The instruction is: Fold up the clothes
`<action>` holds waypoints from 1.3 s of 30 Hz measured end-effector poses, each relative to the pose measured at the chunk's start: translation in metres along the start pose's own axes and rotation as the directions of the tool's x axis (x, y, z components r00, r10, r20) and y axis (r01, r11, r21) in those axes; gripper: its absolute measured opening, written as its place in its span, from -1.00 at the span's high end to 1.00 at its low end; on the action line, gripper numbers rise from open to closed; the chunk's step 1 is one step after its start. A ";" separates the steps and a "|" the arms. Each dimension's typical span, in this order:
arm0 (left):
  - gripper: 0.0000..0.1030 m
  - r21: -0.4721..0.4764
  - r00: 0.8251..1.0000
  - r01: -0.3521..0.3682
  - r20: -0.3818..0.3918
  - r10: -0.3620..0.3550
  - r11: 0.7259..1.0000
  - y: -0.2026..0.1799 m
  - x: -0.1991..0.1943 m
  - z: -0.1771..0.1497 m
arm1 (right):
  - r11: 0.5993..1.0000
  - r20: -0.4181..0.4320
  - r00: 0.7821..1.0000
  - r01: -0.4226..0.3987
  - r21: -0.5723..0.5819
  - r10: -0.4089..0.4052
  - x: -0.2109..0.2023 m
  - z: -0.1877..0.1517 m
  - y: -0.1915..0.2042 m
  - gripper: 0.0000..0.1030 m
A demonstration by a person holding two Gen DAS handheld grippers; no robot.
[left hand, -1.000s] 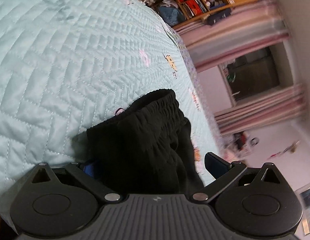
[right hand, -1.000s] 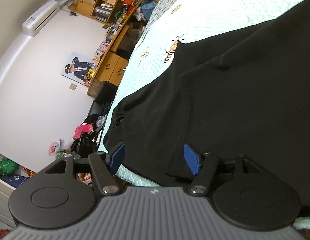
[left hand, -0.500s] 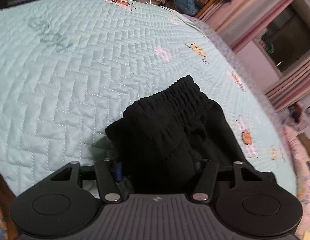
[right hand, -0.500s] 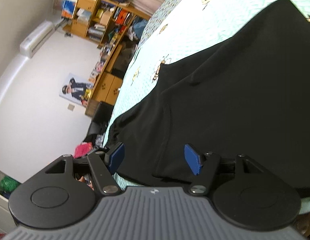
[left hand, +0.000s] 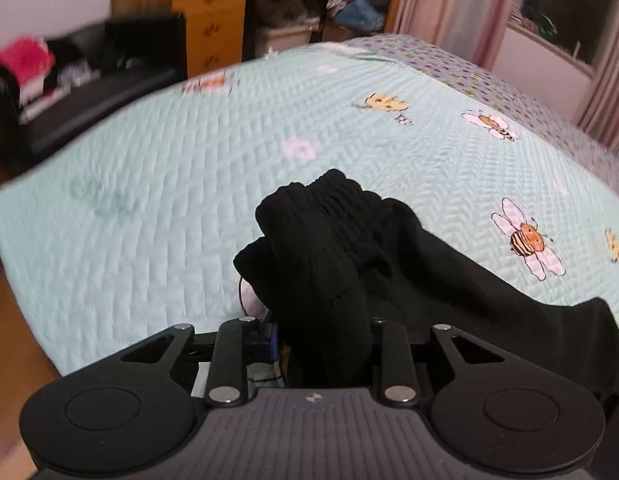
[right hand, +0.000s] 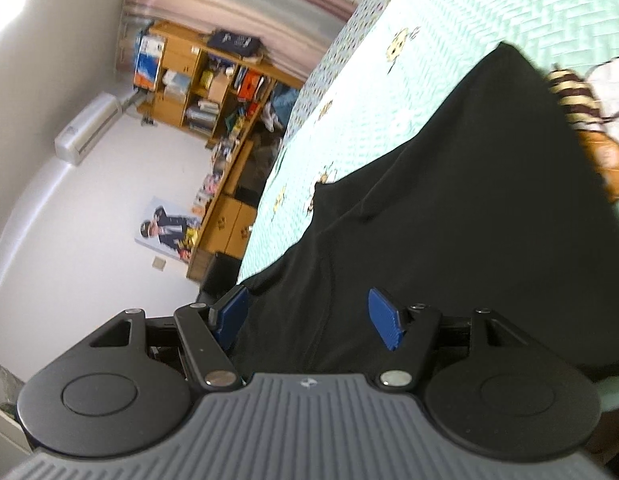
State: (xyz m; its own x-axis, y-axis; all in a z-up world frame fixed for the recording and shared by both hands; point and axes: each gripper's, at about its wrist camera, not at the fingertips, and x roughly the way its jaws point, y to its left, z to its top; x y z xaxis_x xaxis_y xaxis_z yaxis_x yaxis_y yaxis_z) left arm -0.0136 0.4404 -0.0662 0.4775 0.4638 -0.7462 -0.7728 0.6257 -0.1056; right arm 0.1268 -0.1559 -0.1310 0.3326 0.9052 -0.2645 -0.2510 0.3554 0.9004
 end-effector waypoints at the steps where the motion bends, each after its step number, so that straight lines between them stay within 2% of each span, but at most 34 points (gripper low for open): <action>1: 0.43 0.008 1.000 -0.004 0.009 0.004 1.000 -0.004 -0.005 0.001 | 1.000 0.010 1.000 0.001 0.010 -0.001 -0.003 0.000 -0.004 -0.32; 5: 0.44 0.030 0.999 -0.018 0.040 0.017 0.999 -0.017 -0.021 0.004 | 0.999 0.039 0.999 -0.013 0.041 0.011 -0.013 -0.003 -0.020 -0.32; 11: 0.45 -0.150 0.998 -0.001 -0.064 -0.009 0.989 -0.002 -0.004 0.015 | 0.995 0.065 0.996 -0.065 0.075 0.060 -0.016 0.000 -0.030 -0.33; 13: 0.45 -0.171 0.996 -0.017 -0.084 0.003 0.985 0.000 -0.001 0.014 | 0.995 0.068 0.996 -0.070 0.066 0.065 -0.017 0.000 -0.029 -0.34; 15: 0.46 -0.089 0.998 -0.045 -0.043 0.041 0.995 -0.015 -0.012 0.011 | 0.996 0.071 0.995 -0.070 0.061 0.065 -0.018 0.000 -0.029 -0.35; 18: 0.46 0.028 0.996 -0.088 0.022 0.087 0.996 -0.039 -0.028 0.006 | 0.995 0.080 0.995 -0.072 0.074 0.066 -0.018 -0.001 -0.033 -0.35; 24: 0.47 0.152 0.991 -0.049 0.128 0.029 0.987 -0.087 -0.068 -0.002 | 0.995 0.072 0.994 -0.085 0.055 0.081 -0.014 0.001 -0.031 -0.36; 30: 0.49 0.276 0.973 -0.023 0.225 -0.041 0.961 -0.135 -0.107 -0.010 | 0.994 0.088 0.992 -0.096 0.057 0.091 -0.018 0.003 -0.034 -0.36; 34: 0.49 0.371 0.954 -0.005 0.279 -0.106 0.928 -0.169 -0.136 -0.020 | 0.992 0.108 0.988 -0.112 0.055 0.106 -0.024 0.003 -0.035 -0.36; 37: 0.49 0.471 0.937 0.026 0.295 -0.185 0.882 -0.199 -0.157 -0.042 | 0.990 0.114 0.986 -0.125 0.058 0.118 -0.025 0.003 -0.037 -0.36; 39: 0.49 0.546 0.924 0.036 0.302 -0.236 0.837 -0.222 -0.170 -0.063 | 0.990 0.116 0.986 -0.127 0.066 0.118 -0.025 0.003 -0.040 -0.36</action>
State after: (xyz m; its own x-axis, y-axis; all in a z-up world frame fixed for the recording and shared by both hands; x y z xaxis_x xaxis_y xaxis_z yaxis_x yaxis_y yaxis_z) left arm 0.0506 0.1833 0.0430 0.7495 0.4700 -0.4662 -0.4020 0.8826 0.2436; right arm 0.1311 -0.1935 -0.1594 0.4039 0.9076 -0.1142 -0.2303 0.2217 0.9475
